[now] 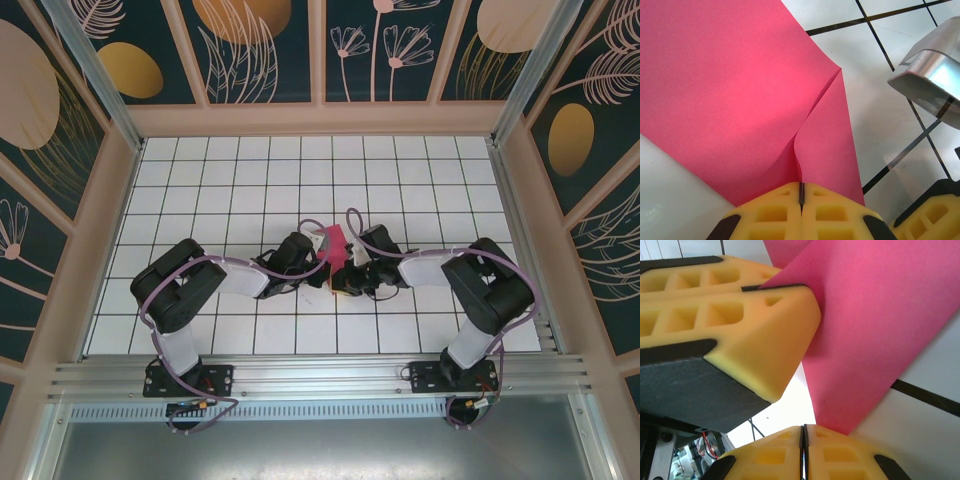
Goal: Fold a paper plane with a square sheet of paper (pick it up from the middle)
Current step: Third fold the triangle at the center of the table.
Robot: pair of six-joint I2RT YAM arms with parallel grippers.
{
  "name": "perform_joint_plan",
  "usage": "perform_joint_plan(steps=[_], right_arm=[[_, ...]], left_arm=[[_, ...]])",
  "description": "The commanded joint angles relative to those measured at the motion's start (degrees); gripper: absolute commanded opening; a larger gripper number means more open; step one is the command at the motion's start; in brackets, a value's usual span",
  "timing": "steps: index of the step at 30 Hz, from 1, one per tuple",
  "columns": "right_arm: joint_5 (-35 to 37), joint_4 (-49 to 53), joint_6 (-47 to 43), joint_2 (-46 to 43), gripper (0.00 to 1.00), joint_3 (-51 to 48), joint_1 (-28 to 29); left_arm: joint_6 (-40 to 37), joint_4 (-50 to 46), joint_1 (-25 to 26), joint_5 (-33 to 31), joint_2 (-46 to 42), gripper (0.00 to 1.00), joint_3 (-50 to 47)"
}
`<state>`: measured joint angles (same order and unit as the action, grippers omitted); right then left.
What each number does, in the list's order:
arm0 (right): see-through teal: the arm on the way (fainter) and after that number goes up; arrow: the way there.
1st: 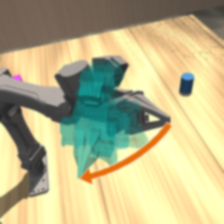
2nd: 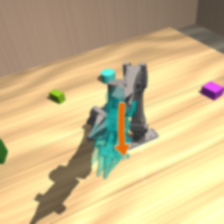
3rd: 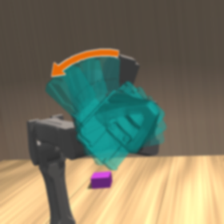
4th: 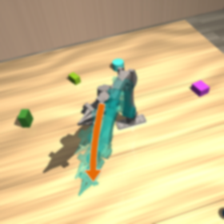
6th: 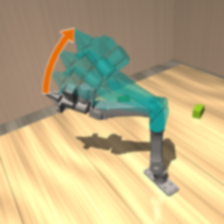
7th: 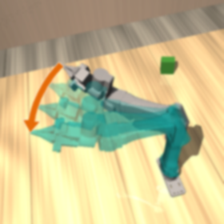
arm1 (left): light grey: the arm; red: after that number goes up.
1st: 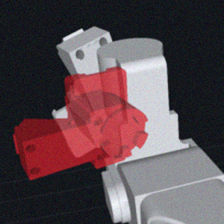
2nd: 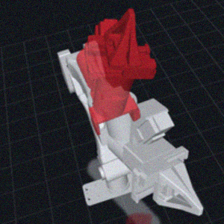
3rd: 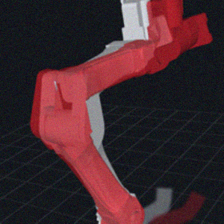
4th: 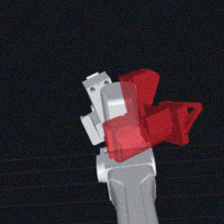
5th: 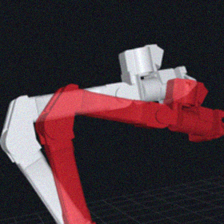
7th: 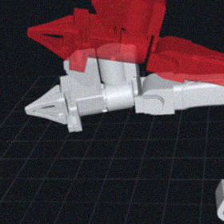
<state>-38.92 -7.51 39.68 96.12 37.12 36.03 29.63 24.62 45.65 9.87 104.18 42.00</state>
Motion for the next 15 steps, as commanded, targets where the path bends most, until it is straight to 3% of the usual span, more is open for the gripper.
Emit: perform_joint_plan(steps=[1,8,15], right_arm=[[0.92,0.30,0.71,2.85,0.13,-0.44,0.98],[4.95,4.08,-0.61,5.37,0.12,-0.08,1.41],[4.02,4.50,-0.57,-3.07,0.13,2.61,0.48]], left_arm=[[-0.44,-3.22,-0.44,-0.29,0.11,0.00,-0.97],[-0.53,-3.75,-0.45,-0.72,-0.11,0.00,-0.59],[-0.71,-4.72,-0.45,-1.32,-0.98,0.00,0.42]])
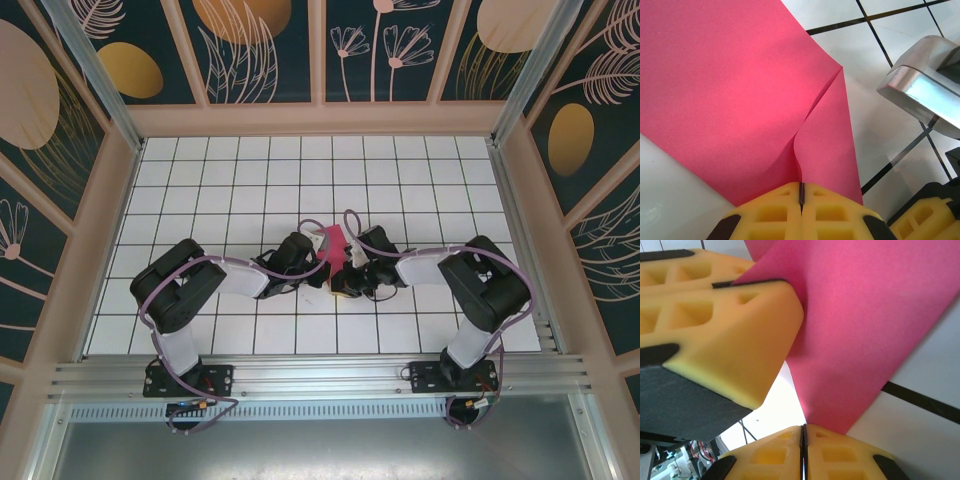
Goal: Fold a paper plane with a square sheet of paper (pick it up from the middle)
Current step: Third fold the triangle at the center of the table.
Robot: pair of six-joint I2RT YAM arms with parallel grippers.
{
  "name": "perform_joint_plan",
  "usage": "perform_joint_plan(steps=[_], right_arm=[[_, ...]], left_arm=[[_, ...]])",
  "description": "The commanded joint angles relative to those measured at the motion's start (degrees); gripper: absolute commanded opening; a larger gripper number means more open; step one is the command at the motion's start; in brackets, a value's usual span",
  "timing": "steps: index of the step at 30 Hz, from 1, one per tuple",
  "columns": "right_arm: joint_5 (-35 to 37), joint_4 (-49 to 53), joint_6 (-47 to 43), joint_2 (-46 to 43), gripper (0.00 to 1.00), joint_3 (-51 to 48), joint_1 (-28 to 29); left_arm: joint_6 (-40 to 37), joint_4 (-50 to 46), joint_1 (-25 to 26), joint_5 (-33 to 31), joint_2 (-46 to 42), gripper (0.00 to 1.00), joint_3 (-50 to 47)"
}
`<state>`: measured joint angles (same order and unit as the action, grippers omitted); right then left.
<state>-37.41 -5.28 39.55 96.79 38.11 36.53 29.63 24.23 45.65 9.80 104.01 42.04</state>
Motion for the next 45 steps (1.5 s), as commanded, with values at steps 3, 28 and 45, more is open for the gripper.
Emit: perform_joint_plan(steps=[3,28,45], right_arm=[[3.92,3.46,-1.37,-6.84,0.13,2.65,-3.23],[9.48,5.87,-7.38,8.84,0.11,10.53,-7.29],[8.84,5.27,-5.89,7.80,0.12,11.19,-6.56]], left_arm=[[-0.71,-4.21,-0.45,-1.13,-0.46,0.00,0.47],[2.87,-8.81,-0.39,-10.20,-7.47,0.35,0.88],[14.35,-6.31,-0.45,-2.40,-7.15,0.04,3.46]])
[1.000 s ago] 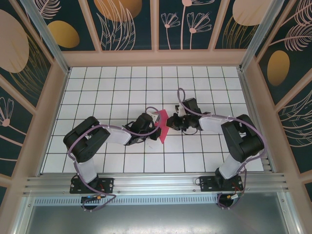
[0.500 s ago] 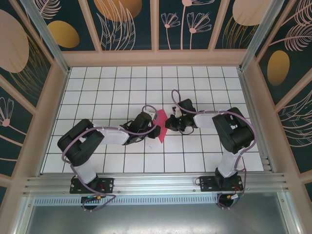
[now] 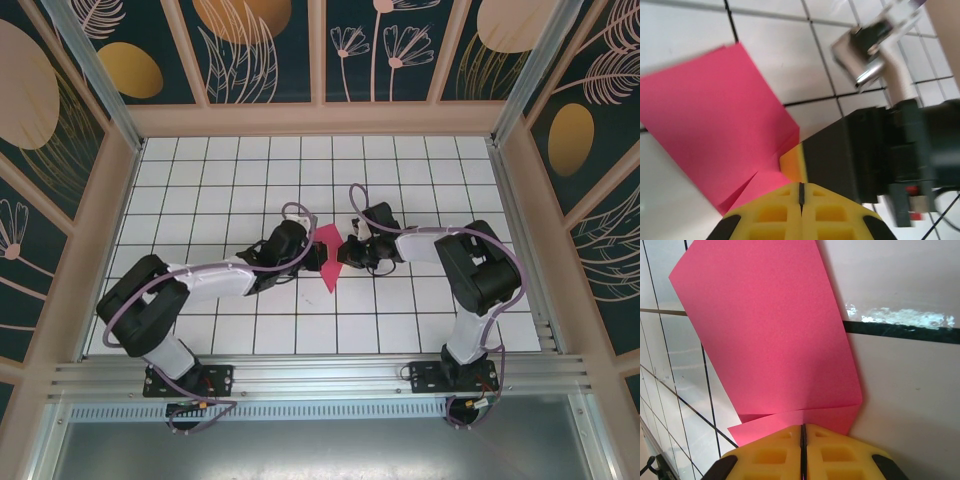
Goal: Fold a paper plane with a square sheet of paper (pick it up from the middle)
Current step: Third fold the triangle at the center of the table.
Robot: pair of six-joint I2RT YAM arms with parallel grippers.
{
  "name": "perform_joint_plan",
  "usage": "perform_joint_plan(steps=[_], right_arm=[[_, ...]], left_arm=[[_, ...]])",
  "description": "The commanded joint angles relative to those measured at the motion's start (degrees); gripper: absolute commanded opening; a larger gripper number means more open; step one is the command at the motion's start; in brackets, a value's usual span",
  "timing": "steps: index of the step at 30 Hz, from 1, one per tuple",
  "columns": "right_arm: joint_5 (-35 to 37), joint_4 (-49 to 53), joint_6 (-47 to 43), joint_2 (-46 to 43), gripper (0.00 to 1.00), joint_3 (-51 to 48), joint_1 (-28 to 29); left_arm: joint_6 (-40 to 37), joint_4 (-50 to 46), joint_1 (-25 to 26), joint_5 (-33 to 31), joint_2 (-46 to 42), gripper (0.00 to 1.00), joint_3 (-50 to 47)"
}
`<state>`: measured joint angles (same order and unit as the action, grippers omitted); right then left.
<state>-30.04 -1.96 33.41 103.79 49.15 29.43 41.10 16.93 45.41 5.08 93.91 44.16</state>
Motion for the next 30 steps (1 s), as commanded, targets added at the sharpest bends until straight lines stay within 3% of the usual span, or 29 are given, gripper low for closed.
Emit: perform_joint_plan(steps=[1,8,17,24,30], right_arm=[[1.39,1.87,0.34,0.80,0.12,0.06,0.54],[-0.05,1.22,0.91,-0.48,0.13,0.63,0.46],[-1.14,0.86,0.61,-5.00,0.15,2.73,-2.67],[-3.10,-0.09,0.51,-0.69,0.13,3.95,-2.88],[0.07,-0.29,-0.18,3.14,0.12,2.89,-2.94]], left_arm=[[3.31,0.99,-0.21,2.23,3.89,0.03,1.37],[3.48,0.11,-0.20,1.04,10.85,0.00,1.54],[1.20,-1.96,-0.17,-1.29,11.75,0.00,-0.01],[-0.88,-3.38,-0.20,-1.50,11.40,0.01,0.66],[-1.26,-3.60,-0.19,-1.28,11.45,0.01,0.87]])
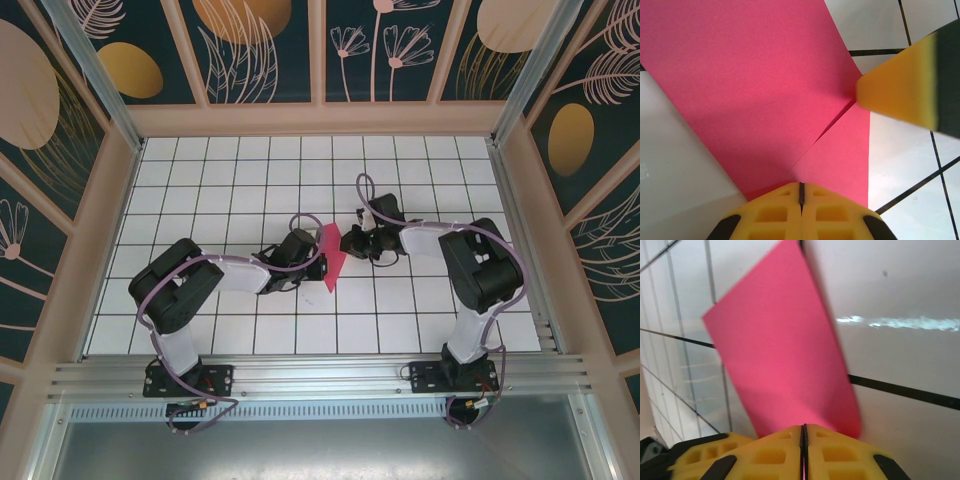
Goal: Fold a paper plane with a square sheet of paper (pick it up from the middle)
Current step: Third fold the triangle at the center of the table.
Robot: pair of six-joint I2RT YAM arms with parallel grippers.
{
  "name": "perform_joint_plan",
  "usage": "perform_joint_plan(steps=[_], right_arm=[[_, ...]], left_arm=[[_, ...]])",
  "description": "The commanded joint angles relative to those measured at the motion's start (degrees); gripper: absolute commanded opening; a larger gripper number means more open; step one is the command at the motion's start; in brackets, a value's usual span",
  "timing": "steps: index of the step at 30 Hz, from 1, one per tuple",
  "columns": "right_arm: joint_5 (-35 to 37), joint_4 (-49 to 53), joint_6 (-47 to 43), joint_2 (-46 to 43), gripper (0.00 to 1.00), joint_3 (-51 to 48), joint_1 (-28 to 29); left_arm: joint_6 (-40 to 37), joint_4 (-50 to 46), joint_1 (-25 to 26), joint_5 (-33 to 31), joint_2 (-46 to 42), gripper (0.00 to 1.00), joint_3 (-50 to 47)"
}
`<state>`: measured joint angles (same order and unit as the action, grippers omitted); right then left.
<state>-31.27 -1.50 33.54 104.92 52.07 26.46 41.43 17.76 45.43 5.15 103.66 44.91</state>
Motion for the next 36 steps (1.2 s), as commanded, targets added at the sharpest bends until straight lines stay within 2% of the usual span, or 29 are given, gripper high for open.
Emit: perform_joint_plan(steps=[1,6,13,25,31,36], right_arm=[[1.70,-0.77,-0.32,2.61,0.12,-0.13,0.02],[3.90,1.66,-1.35,3.17,0.12,0.57,0.00],[3.19,3.88,-2.75,0.43,0.12,3.47,-0.22],[3.97,2.96,-2.41,5.45,0.11,2.92,-0.62],[2.06,4.67,-2.73,-2.60,0.11,2.45,-0.44],[-1.28,2.42,-0.03,-7.18,0.12,-2.37,1.39]], left_arm=[[-1.74,-4.43,-0.22,-1.28,1.68,0.01,0.10],[-2.07,-5.15,-0.23,-1.68,1.70,0.01,0.09],[-2.49,-5.76,-0.22,-1.96,1.68,0.01,0.08],[-2.41,-5.58,-0.18,-2.22,1.37,0.01,-0.04],[-1.99,-5.36,-0.17,-2.65,1.20,0.01,-0.35],[-1.72,-5.19,-0.17,-3.00,1.06,0.01,-0.42]])
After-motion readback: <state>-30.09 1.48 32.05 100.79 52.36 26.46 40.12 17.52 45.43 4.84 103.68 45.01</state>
